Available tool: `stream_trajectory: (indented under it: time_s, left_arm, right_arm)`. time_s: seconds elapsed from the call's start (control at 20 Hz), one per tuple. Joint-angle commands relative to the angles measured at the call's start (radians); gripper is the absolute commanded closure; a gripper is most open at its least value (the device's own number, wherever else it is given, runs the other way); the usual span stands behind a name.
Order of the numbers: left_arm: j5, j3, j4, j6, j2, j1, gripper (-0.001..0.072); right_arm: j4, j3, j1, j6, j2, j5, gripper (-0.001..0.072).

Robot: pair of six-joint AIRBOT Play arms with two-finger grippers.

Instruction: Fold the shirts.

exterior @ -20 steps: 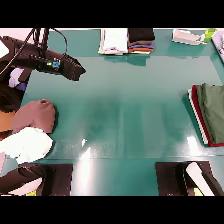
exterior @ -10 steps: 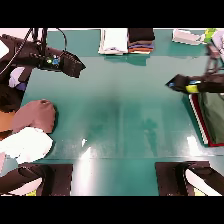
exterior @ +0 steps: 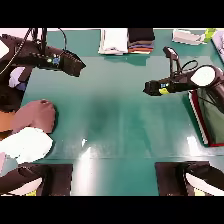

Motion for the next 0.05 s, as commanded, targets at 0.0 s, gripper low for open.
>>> stream_trajectory:
  time_s: [0.0]
  left_arm:
    - [0.0, 0.0, 0.0, 0.0, 0.0, 0.0, 0.0673]
  right_arm:
    - [0.0, 0.005, 0.012, 0.0, -0.008, 0.006, 0.0691]
